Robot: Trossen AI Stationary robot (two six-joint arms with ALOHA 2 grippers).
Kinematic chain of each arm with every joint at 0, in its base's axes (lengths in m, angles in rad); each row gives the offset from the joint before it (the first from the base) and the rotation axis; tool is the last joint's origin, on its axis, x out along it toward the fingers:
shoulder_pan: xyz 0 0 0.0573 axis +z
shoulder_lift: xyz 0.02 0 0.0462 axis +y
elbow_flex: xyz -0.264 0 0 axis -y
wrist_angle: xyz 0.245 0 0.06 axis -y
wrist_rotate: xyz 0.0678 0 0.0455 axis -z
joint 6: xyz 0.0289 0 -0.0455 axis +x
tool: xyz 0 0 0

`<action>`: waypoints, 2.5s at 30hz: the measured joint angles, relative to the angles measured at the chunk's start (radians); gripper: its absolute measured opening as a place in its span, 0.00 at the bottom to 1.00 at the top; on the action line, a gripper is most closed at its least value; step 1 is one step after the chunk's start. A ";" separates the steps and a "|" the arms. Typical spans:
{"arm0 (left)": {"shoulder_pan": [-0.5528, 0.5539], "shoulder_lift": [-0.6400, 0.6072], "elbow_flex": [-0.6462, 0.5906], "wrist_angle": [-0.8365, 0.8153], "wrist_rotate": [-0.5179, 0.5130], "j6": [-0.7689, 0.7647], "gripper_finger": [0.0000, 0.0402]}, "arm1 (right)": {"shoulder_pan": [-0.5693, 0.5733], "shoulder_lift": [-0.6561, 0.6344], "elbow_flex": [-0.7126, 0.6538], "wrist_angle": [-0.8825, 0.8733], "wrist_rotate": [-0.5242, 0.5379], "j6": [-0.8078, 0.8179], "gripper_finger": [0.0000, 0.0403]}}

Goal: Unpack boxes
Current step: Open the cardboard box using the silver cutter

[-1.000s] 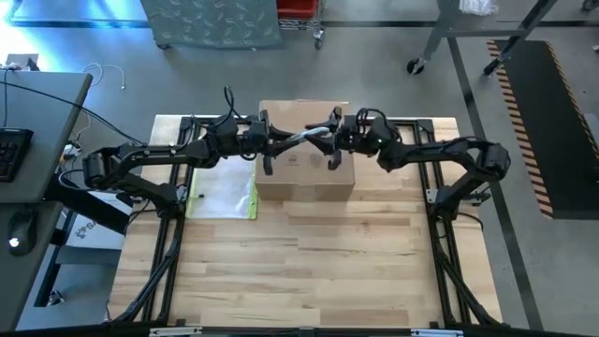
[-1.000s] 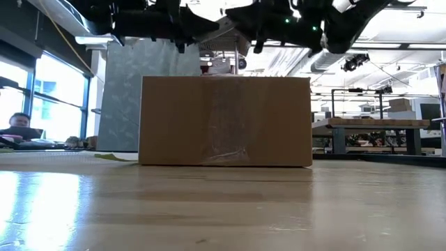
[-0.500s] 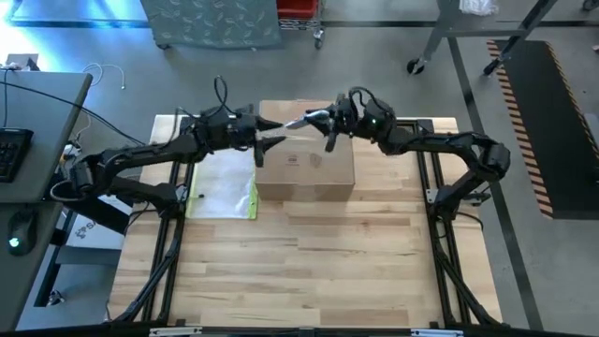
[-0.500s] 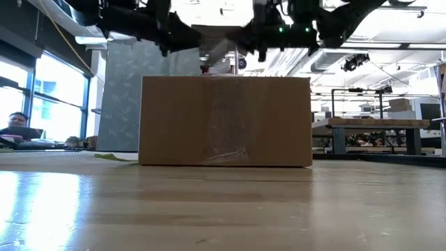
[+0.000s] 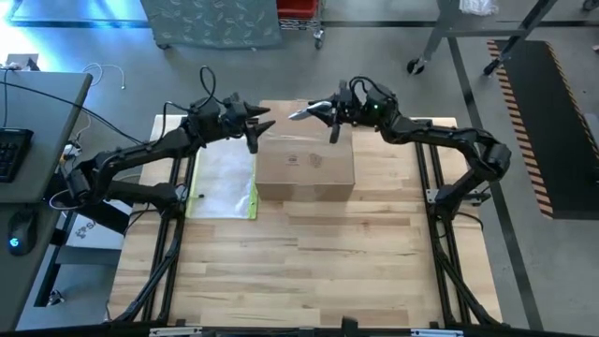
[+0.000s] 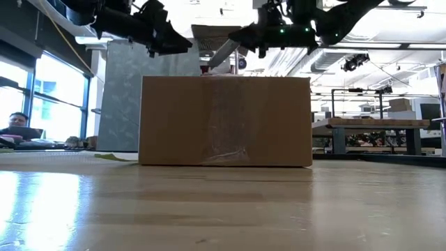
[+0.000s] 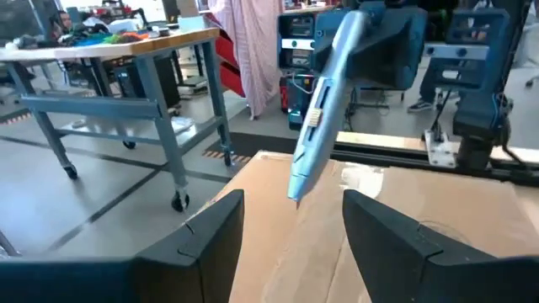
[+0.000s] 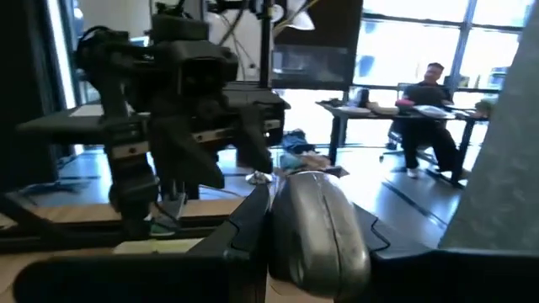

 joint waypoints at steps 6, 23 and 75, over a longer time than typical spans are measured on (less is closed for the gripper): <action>-0.002 0.000 0.000 0.000 0.000 -0.011 0.46 | 0.003 0.000 0.000 -0.018 -0.045 -0.015 0.15; -0.002 0.001 -0.001 0.000 -0.033 -0.089 0.46 | 0.068 -0.060 -0.002 -0.089 -0.061 -0.022 0.15; 0.063 0.002 0.040 -0.079 0.079 -0.048 0.40 | 0.041 -0.020 -0.003 -0.151 -0.191 -0.052 0.15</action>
